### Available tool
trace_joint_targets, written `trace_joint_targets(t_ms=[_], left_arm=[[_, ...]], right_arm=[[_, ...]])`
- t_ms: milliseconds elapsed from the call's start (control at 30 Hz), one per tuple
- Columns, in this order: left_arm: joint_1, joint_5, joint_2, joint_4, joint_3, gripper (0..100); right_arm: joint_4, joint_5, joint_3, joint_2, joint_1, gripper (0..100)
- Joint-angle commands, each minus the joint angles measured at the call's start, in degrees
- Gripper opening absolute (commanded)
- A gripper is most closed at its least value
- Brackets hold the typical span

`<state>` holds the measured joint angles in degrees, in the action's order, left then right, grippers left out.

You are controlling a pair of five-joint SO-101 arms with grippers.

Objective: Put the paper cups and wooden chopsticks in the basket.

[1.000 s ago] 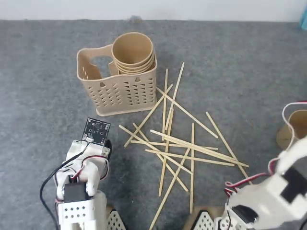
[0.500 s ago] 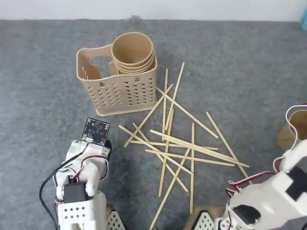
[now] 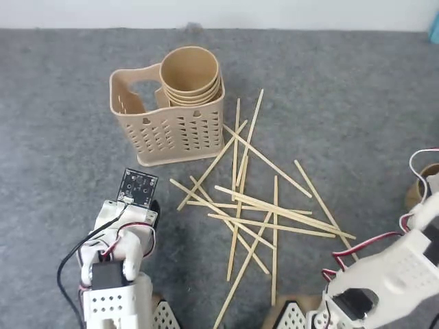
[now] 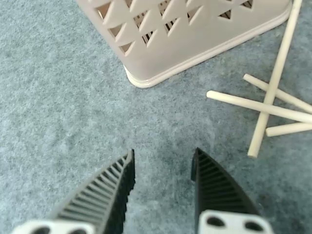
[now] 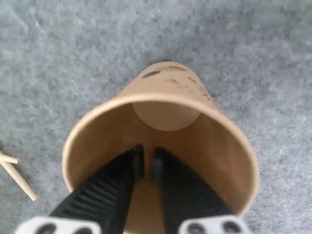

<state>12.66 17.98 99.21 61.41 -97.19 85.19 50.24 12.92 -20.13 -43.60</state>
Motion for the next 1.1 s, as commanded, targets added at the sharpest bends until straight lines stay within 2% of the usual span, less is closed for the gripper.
trace_joint_targets(t_ms=[0,133,300,467,533,767,833,1067], left_arm=[[0.53,0.70,1.23,-0.53,0.31,18],[0.53,0.70,1.23,-0.62,0.31,18],[0.44,0.70,1.23,-0.70,0.31,18],[0.44,0.70,1.23,-0.70,0.31,18],[0.44,0.70,1.23,-0.62,0.31,18],[0.53,0.70,1.23,-0.44,0.31,18],[0.53,0.70,1.23,-0.44,0.31,18],[0.53,0.70,1.23,-0.44,0.31,18]], right_arm=[[-0.22,0.26,0.70,1.01,-0.57,1.5],[-0.04,0.18,0.79,3.91,-0.57,0.7],[6.81,0.18,4.31,17.80,-0.48,2.2],[9.01,0.09,4.57,26.15,-2.33,19.5],[9.01,0.18,4.31,25.54,-3.30,23.8],[6.20,-1.58,4.40,14.90,-5.49,18.7],[4.62,-3.87,4.66,11.65,-5.76,18.8],[6.11,-4.48,4.75,6.73,-5.41,18.8]])
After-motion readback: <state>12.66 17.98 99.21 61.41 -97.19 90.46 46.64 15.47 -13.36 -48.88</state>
